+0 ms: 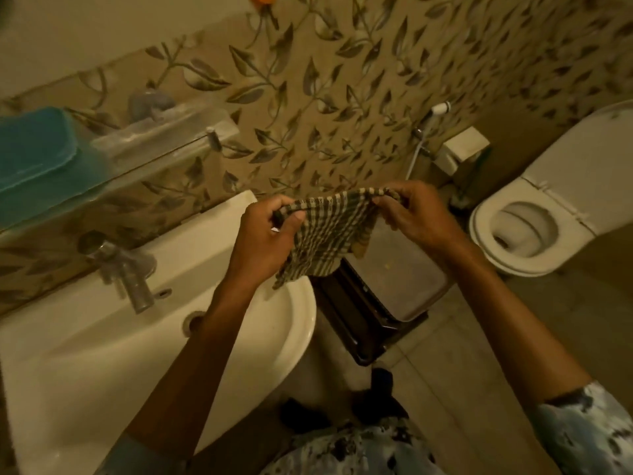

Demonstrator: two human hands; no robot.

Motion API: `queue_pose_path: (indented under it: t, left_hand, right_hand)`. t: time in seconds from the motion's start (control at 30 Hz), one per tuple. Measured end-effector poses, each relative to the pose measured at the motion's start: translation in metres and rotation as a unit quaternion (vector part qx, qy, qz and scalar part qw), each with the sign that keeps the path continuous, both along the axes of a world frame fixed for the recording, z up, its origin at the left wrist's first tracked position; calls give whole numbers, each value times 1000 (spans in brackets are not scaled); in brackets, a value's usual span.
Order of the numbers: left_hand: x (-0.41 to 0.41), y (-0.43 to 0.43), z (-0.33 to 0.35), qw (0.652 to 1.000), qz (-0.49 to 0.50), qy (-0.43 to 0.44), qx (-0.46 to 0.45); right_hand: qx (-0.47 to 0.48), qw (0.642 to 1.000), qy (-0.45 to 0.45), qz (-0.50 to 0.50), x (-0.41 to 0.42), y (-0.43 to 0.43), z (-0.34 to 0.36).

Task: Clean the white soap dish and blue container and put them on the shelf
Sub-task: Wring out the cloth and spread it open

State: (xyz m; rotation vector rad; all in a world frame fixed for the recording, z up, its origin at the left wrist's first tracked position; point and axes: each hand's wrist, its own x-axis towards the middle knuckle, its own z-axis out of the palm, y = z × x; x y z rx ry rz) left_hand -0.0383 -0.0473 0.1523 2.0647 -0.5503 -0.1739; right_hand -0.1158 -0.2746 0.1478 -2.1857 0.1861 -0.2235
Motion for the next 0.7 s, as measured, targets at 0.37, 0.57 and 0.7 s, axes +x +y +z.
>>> queue_pose_path:
  t: [0.37, 0.57, 0.7]
  left_hand:
    - [33, -154, -68, 995, -3, 83, 58]
    - [61, -207, -149, 991, 27, 73, 113]
    - [73, -221, -198, 982, 69, 59, 163]
  right_hand:
    - [-122, 991, -17, 49, 39, -171, -86]
    - [-129, 988, -25, 77, 89, -223, -151]
    - [-160, 980, 27, 118, 115, -239, -196]
